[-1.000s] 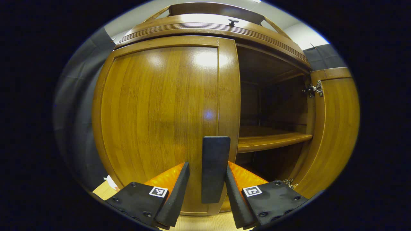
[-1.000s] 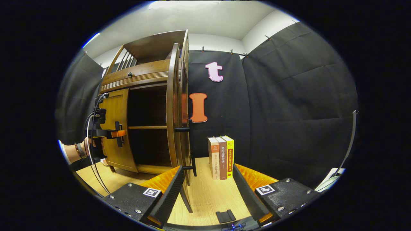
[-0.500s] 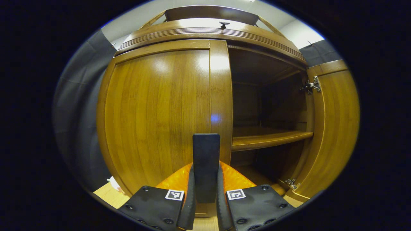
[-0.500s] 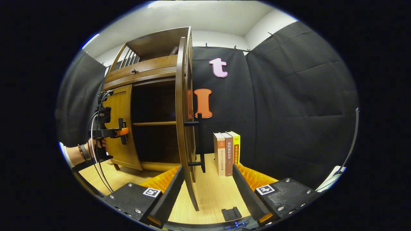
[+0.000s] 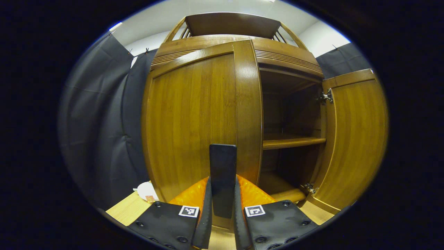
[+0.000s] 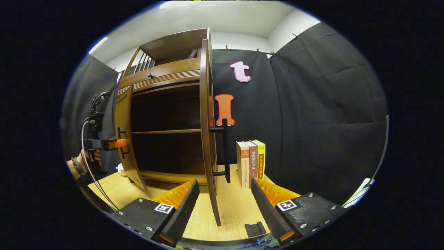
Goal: Open the right door of the double-door shoe cabinet with the right hand, and open the left door with the left hand.
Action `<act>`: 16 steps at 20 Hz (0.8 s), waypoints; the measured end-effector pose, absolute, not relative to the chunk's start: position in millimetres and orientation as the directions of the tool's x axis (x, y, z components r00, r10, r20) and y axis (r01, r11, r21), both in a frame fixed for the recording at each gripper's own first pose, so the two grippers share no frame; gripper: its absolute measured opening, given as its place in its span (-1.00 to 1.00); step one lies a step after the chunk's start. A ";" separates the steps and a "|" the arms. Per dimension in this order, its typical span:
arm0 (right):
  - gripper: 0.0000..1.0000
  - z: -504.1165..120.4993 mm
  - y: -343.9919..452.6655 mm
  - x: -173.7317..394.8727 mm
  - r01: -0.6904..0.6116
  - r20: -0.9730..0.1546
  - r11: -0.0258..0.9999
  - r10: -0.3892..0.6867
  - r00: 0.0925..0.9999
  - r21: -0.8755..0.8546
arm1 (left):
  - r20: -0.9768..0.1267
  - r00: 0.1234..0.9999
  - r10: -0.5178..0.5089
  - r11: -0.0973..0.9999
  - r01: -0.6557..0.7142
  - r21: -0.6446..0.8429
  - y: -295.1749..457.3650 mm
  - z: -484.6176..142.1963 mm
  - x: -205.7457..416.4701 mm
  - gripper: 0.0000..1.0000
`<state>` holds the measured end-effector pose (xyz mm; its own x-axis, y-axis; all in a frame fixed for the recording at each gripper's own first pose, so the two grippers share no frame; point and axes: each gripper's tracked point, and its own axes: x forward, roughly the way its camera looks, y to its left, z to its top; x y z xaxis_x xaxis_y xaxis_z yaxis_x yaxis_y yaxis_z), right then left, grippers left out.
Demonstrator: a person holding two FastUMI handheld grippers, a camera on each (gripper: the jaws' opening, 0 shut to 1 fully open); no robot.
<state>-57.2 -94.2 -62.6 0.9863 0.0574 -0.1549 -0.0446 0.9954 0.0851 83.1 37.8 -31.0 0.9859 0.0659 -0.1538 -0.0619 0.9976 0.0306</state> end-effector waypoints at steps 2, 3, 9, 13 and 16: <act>0.85 -60.8 -89.9 -54.5 -0.059 -0.150 0.995 0.070 0.986 0.082 | -0.158 0.984 0.082 0.997 -0.078 0.030 50.6 -25.7 64.1 -0.33; 0.85 -60.0 -87.4 -53.1 -0.066 -0.147 0.994 0.078 0.986 0.084 | -0.157 0.983 0.093 0.995 -0.088 0.037 57.3 -24.1 53.8 -0.34; 0.85 -57.9 -73.9 -40.4 -0.115 -0.147 0.989 0.127 0.981 0.093 | -0.129 0.968 0.217 0.975 -0.209 0.073 114.6 -14.7 0.1 -0.47; 0.85 -54.1 -68.7 -34.5 -0.136 -0.144 0.987 0.147 0.979 0.085 | -0.107 0.955 0.275 0.959 -0.265 0.098 153.4 -11.5 -20.3 -0.57; 0.85 -52.5 -67.9 -33.6 -0.143 -0.147 0.986 0.154 0.977 0.081 | -0.119 0.946 0.300 0.952 -0.290 0.095 188.7 -18.7 -32.6 -0.70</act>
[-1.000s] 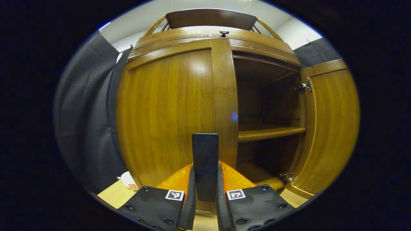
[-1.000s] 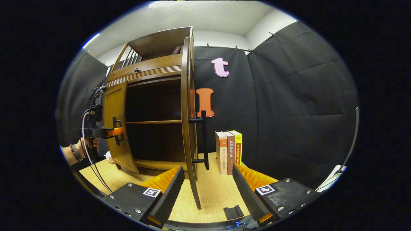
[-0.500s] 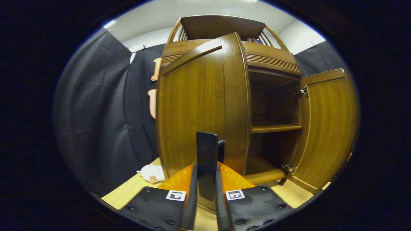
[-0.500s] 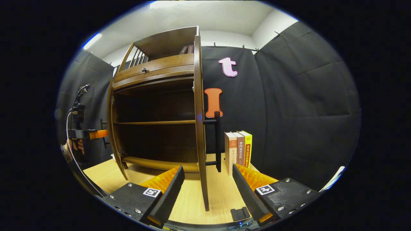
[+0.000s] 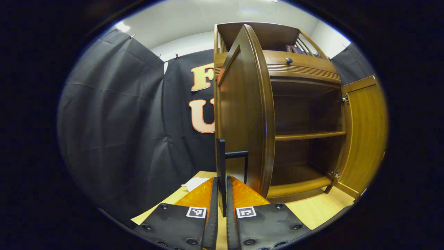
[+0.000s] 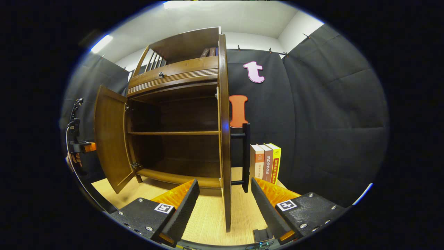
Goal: Open the right door of the double-door shoe cabinet with the right hand, and open the left door with the left hand.
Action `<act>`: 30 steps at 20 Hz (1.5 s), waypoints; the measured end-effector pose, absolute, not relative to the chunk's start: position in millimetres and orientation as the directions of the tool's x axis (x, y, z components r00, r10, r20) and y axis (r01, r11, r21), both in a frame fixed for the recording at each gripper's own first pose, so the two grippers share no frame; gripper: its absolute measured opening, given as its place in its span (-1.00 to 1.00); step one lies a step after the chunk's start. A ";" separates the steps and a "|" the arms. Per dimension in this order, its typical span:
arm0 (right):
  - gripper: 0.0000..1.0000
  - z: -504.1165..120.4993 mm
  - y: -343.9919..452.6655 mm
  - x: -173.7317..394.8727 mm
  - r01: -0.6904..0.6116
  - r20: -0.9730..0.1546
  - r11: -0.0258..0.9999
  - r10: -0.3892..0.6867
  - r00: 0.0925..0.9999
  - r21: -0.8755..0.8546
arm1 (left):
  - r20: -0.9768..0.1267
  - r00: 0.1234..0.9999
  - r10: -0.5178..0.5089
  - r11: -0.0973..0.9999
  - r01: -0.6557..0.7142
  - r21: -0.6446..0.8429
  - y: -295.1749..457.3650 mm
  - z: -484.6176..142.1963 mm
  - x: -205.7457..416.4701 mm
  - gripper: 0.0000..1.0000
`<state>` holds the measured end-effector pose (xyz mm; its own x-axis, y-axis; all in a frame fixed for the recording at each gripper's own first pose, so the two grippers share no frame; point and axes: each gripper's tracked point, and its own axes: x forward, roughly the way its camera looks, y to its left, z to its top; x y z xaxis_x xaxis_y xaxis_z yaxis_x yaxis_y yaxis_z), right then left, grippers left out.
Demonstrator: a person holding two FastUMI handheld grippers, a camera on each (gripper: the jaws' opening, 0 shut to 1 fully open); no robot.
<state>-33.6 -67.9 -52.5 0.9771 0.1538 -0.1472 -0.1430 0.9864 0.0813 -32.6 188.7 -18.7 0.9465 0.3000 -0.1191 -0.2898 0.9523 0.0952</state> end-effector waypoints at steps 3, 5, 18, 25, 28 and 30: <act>0.85 -50.0 -65.6 -33.4 -0.143 -0.150 0.987 0.153 0.977 0.080 | -0.090 0.963 0.254 0.966 -0.248 0.068 204.7 -15.8 -36.0 -0.85; 0.85 -48.7 -63.5 -32.9 -0.145 -0.153 0.987 0.155 0.976 0.076 | -0.080 0.974 0.211 0.974 -0.203 0.101 209.6 -15.1 -36.6 -0.85; 0.97 -42.2 -51.8 -34.9 -0.147 -0.133 0.987 0.154 0.979 0.062 | -0.039 0.999 -0.034 0.998 0.036 0.046 268.2 -12.7 -46.3 -0.85; 0.97 -33.7 -51.1 -30.9 -0.126 -0.136 0.990 0.133 0.982 0.057 | -0.063 0.998 -0.005 0.999 0.008 0.040 291.0 -15.4 -72.5 -0.79; 0.85 -38.0 -54.5 -28.8 -0.130 -0.133 0.990 0.136 0.982 0.056 | -0.042 0.999 0.017 0.999 -0.018 -0.034 279.8 -3.2 -102.3 -0.78; 0.97 -40.7 -47.9 -25.4 -0.135 -0.134 0.988 0.144 0.981 0.072 | -0.033 0.999 0.023 1.000 -0.023 -0.020 251.8 8.6 -116.8 -0.95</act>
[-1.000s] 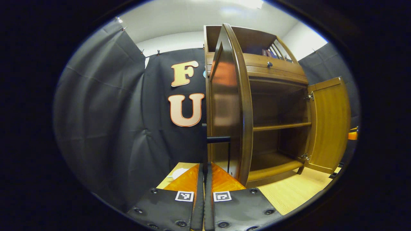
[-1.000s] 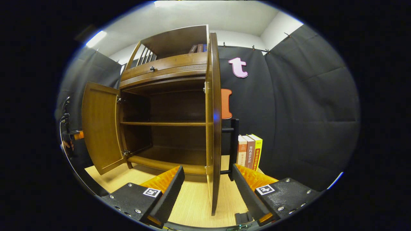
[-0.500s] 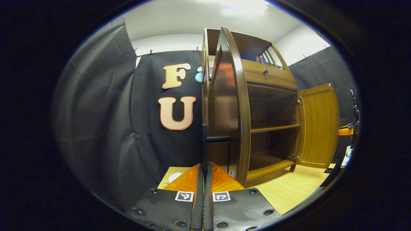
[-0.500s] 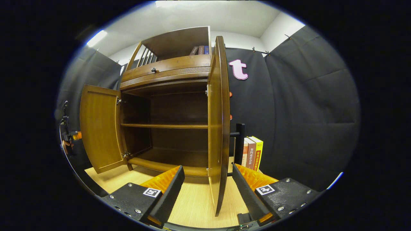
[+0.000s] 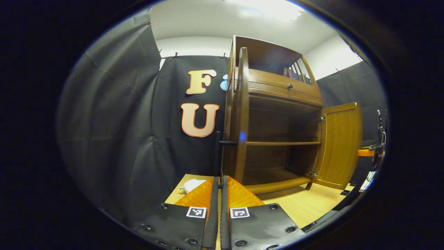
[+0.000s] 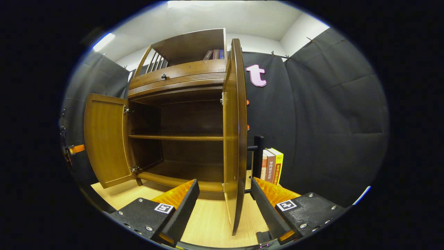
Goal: Open the right door of the double-door shoe cabinet with the right hand, and open the left door with the left hand.
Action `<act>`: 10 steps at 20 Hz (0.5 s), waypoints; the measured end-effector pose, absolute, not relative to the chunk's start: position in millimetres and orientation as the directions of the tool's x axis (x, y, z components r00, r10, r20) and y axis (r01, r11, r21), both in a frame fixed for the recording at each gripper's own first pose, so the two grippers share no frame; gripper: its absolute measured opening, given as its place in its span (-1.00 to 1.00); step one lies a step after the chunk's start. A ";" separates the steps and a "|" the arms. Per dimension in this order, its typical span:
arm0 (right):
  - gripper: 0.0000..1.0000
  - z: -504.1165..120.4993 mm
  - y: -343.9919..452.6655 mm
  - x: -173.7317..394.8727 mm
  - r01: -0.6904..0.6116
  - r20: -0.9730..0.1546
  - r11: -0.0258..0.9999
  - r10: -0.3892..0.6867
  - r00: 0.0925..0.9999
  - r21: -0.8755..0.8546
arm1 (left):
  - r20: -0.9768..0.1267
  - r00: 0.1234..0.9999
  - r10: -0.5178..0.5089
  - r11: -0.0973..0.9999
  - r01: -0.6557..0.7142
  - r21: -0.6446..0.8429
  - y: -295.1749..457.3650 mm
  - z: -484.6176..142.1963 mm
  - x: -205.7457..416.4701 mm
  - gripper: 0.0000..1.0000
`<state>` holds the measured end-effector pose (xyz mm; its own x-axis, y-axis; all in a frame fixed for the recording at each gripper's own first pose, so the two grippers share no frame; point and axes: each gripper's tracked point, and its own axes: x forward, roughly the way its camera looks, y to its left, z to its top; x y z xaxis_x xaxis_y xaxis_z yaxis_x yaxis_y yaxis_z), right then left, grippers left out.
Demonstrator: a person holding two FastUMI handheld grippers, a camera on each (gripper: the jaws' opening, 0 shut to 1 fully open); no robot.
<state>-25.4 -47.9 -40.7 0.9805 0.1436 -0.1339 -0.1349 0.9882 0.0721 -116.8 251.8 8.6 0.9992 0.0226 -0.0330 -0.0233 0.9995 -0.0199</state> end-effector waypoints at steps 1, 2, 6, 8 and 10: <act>0.97 -41.4 -44.3 -24.1 -0.141 -0.132 0.987 0.150 0.980 0.078 | -0.012 1.000 0.022 0.999 -0.022 -0.024 234.9 18.2 -117.8 -0.78; 0.85 -43.2 -41.2 -21.6 -0.142 -0.128 0.987 0.151 0.980 0.075 | 0.005 1.000 0.002 0.999 -0.002 -0.041 212.5 25.6 -113.5 -0.78; 1.00 -43.5 -39.8 -17.6 -0.140 -0.117 0.987 0.149 0.982 0.077 | 0.061 0.998 -0.004 0.998 0.007 -0.060 145.6 37.9 -80.6 -0.80; 0.88 -45.5 -42.7 -17.5 -0.133 -0.113 0.988 0.142 0.983 0.079 | 0.040 0.999 0.026 0.997 -0.023 -0.073 131.4 29.8 -62.0 -0.67; 0.89 -47.5 -46.9 -20.1 -0.123 -0.115 0.990 0.130 0.985 0.065 | 0.010 1.000 0.015 0.994 -0.013 -0.113 113.4 16.3 -46.5 -0.64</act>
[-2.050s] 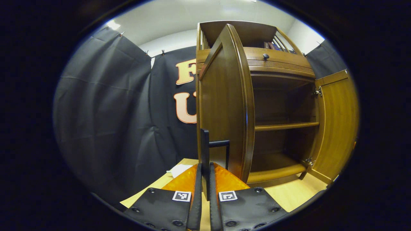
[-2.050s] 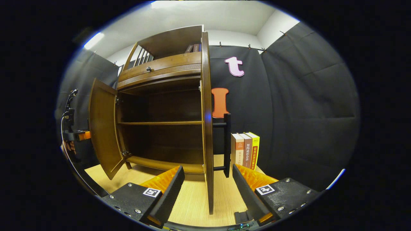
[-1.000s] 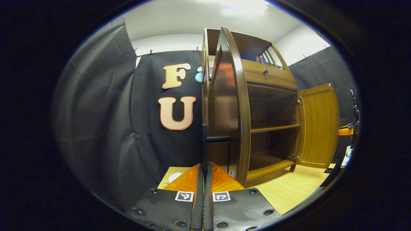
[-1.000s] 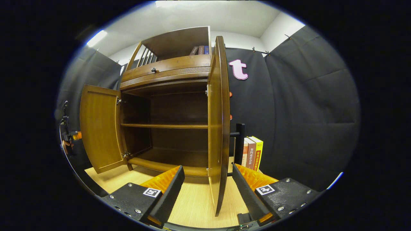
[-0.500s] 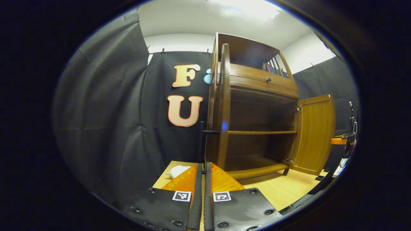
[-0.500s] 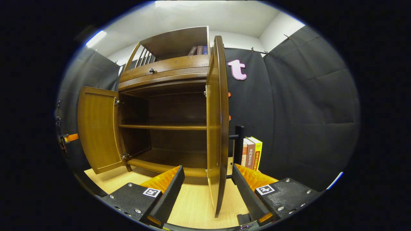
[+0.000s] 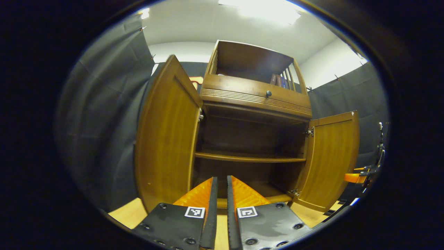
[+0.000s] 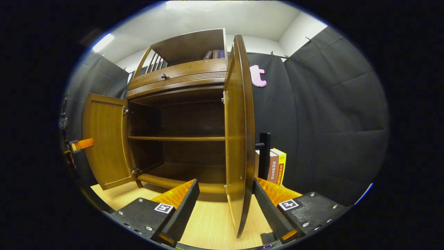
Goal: Open the right door of the double-door shoe cabinet with the right hand, and open the left door with the left hand.
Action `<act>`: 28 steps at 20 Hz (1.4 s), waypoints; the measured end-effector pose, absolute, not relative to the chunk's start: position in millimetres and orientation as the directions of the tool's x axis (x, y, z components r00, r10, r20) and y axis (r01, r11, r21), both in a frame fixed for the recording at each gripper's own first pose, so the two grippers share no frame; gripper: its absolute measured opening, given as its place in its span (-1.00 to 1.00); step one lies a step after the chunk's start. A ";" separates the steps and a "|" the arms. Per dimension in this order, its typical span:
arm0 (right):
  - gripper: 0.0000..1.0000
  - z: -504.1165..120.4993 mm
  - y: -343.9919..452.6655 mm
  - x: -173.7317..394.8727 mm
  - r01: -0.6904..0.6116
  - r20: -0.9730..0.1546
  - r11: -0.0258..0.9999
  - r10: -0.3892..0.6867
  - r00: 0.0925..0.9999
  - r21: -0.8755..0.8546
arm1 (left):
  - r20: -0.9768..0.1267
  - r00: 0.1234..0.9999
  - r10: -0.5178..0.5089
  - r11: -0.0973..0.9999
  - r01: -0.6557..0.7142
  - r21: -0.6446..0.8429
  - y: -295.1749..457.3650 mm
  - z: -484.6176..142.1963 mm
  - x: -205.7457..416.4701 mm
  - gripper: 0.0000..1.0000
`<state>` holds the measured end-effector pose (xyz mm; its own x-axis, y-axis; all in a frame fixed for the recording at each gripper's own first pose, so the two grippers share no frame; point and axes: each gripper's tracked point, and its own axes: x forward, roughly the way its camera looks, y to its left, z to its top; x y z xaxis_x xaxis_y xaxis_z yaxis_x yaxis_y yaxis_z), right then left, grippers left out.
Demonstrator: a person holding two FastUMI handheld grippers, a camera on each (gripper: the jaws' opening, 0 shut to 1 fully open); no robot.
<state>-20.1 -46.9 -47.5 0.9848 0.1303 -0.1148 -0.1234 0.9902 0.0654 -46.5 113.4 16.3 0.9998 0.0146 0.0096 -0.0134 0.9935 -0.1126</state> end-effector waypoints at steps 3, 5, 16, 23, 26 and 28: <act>1.00 -44.8 -49.6 -25.6 -0.118 -0.100 0.990 0.125 0.987 0.074 | -0.036 0.998 0.042 0.991 -0.046 -0.124 114.0 0.0 -31.9 -0.30; 1.00 -45.8 -52.4 -26.7 -0.111 -0.097 0.991 0.118 0.988 0.075 | -0.049 0.998 0.040 0.988 -0.047 -0.147 113.1 -2.3 -26.9 0.10; 0.88 -49.7 -52.5 -25.0 -0.108 -0.124 0.991 0.117 0.985 0.078 | -0.060 0.985 0.161 0.984 -0.156 0.079 121.8 -13.7 -35.8 0.87; 0.88 -64.4 -54.8 -26.4 -0.112 -0.135 0.990 0.124 0.983 0.089 | -0.052 0.992 0.113 0.989 -0.107 0.106 99.7 -15.7 -30.8 0.93; 0.88 -65.0 -57.7 -27.2 -0.105 -0.139 0.990 0.117 0.983 0.089 | -0.033 0.993 0.116 0.989 -0.112 0.099 99.8 -9.9 -28.3 0.89; 0.88 -65.6 -58.1 -28.3 -0.103 -0.142 0.990 0.116 0.983 0.093 | -0.029 0.993 0.114 0.990 -0.111 0.091 98.7 -9.5 -28.4 0.93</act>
<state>-28.3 -58.1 -65.6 0.9831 0.1160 -0.1419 -0.1034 0.9903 0.0930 -28.4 98.7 -9.5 0.9930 0.1140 -0.0293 -0.1109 0.9897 0.0910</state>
